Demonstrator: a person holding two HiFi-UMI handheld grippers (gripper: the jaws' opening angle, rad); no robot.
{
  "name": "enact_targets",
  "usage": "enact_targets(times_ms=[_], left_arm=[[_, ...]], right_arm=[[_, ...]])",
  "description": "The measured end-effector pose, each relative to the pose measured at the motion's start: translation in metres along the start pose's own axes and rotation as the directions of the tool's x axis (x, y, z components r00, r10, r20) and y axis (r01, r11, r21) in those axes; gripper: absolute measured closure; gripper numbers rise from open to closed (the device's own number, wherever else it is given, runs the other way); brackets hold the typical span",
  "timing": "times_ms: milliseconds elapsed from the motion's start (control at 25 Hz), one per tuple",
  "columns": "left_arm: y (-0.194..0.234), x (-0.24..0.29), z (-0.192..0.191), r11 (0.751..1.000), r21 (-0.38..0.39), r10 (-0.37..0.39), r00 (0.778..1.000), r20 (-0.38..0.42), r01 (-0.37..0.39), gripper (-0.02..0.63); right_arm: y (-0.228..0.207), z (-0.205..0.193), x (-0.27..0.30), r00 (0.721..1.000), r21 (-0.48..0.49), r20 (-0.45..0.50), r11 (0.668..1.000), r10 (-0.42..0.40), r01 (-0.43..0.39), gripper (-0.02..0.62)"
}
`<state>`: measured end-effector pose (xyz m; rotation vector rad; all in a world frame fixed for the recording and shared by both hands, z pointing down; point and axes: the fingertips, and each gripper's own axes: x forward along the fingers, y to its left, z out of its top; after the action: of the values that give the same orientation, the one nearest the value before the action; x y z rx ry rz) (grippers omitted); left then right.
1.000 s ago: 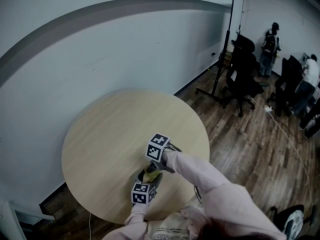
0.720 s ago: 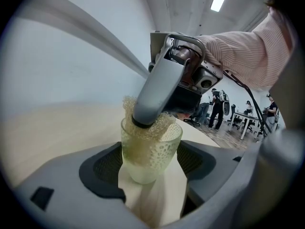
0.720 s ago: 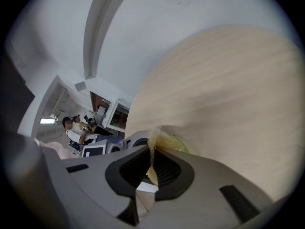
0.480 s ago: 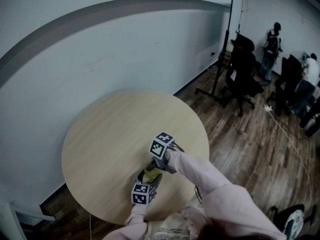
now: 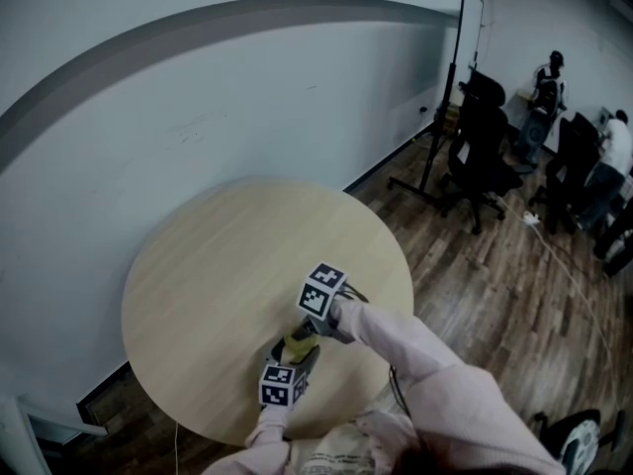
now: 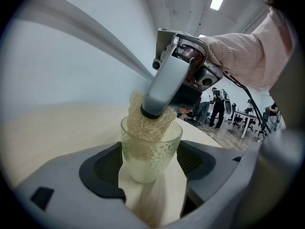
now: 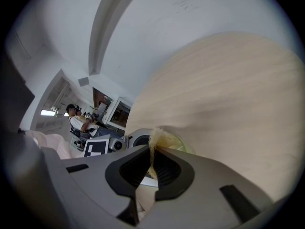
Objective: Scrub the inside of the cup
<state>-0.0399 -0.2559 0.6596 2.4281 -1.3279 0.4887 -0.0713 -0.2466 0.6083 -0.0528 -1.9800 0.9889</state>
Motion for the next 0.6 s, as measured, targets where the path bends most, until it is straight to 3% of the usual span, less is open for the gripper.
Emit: enact_targets(times_ms=[360,480,600], left_arm=[[-0.003,-0.003,-0.002,1.0,-0.007,-0.001,1.0,-0.016,0.001,0.258],[-0.002,-0.002,-0.001,1.0,-0.004,-0.001,1.0,-0.013,0.001,0.258],[-0.003,-0.001,0.0,1.0,-0.006,-0.004,1.0,-0.007,0.004,0.258]], right_arm=[[0.007,-0.008,-0.005,0.994,-0.232,-0.102,0.972,-0.05,0.025,0.568],[0.011,-0.011,-0.007,0.986,-0.392,-0.149,0.92,-0.079,0.015,0.568],[0.011,-0.015,-0.008,0.97,-0.563,-0.199,0.827,-0.14,0.004,0.568]])
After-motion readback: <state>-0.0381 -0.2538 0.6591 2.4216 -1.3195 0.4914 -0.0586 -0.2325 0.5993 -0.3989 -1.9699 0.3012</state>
